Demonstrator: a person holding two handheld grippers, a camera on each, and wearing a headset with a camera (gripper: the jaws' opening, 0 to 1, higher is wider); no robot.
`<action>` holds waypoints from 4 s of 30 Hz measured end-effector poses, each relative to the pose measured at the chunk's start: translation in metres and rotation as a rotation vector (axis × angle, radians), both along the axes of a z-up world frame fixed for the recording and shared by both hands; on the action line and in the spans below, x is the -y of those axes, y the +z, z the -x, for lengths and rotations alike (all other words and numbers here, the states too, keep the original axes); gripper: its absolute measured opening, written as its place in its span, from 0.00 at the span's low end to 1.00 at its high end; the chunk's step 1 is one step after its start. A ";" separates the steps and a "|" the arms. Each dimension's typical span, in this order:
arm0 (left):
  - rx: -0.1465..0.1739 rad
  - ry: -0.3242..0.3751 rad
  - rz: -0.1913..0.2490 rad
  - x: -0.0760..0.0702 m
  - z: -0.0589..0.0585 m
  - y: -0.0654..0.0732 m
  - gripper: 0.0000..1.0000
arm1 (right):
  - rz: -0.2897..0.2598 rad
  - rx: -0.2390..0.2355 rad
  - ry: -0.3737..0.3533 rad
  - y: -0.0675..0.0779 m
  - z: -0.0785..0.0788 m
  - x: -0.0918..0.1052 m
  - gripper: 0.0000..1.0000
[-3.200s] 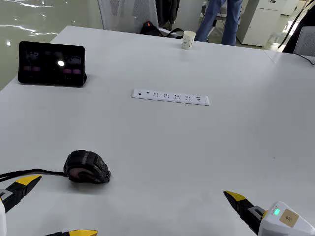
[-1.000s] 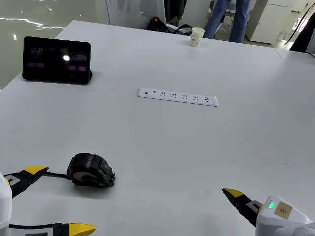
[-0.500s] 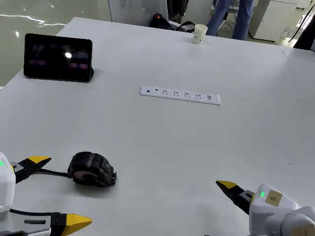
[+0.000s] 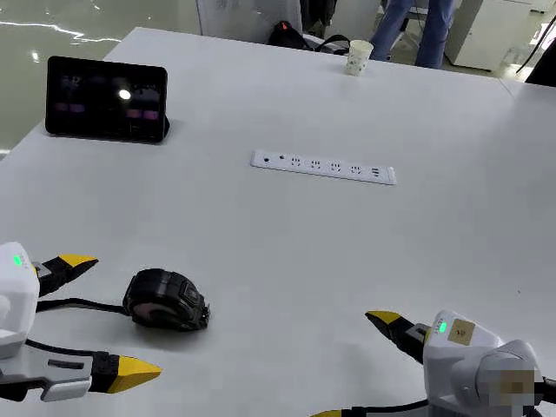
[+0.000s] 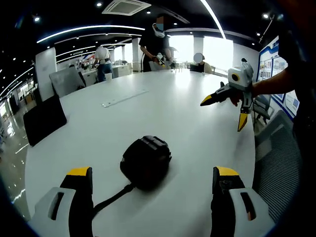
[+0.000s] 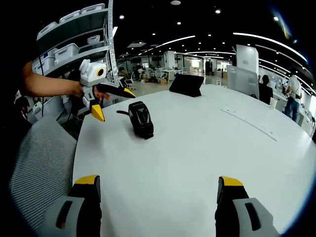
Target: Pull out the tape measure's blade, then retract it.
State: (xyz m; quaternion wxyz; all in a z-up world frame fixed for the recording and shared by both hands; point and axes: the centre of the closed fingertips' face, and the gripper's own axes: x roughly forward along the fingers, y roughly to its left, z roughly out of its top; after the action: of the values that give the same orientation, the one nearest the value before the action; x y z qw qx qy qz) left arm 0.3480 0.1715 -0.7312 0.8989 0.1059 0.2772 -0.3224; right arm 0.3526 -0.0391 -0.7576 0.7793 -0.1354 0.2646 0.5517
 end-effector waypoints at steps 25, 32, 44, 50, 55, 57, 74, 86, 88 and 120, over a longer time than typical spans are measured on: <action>-0.054 -0.199 -0.090 0.001 -0.015 -0.010 0.69 | 0.004 0.047 0.255 -0.012 -0.021 -0.048 0.76; -0.063 -0.266 -0.131 0.000 -0.018 -0.011 0.59 | 0.008 0.076 0.343 -0.011 -0.021 -0.064 0.64; -0.079 -0.380 -0.205 0.001 -0.023 -0.014 0.42 | 0.006 0.098 0.447 -0.017 -0.020 -0.087 0.43; -0.084 -0.429 -0.245 0.001 -0.026 -0.018 0.36 | 0.006 0.112 0.480 -0.022 -0.025 -0.100 0.36; -0.092 -0.454 -0.266 0.001 -0.028 -0.022 0.32 | 0.004 0.119 0.492 -0.024 -0.028 -0.110 0.32; -0.095 -0.467 -0.283 0.000 -0.029 -0.024 0.31 | 0.001 0.119 0.497 -0.025 -0.030 -0.115 0.30; -0.084 -0.511 -0.300 -0.001 -0.028 -0.030 0.24 | 0.006 0.115 0.537 -0.036 -0.030 -0.140 0.21; -0.086 -0.513 -0.278 -0.002 -0.028 -0.030 0.23 | -0.005 0.104 0.552 -0.040 -0.029 -0.153 0.17; -0.087 -0.512 -0.276 -0.002 -0.028 -0.030 0.23 | -0.003 0.100 0.558 -0.042 -0.028 -0.154 0.16; -0.098 -0.496 -0.265 -0.002 -0.029 -0.032 0.23 | -0.001 0.099 0.502 -0.045 -0.031 -0.159 0.08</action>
State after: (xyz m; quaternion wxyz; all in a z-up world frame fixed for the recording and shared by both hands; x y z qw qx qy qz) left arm 0.3767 0.1739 -0.7627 0.7565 0.2711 0.3257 -0.4981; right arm 0.3837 0.1197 -0.8030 0.6300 -0.2232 0.1838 0.7208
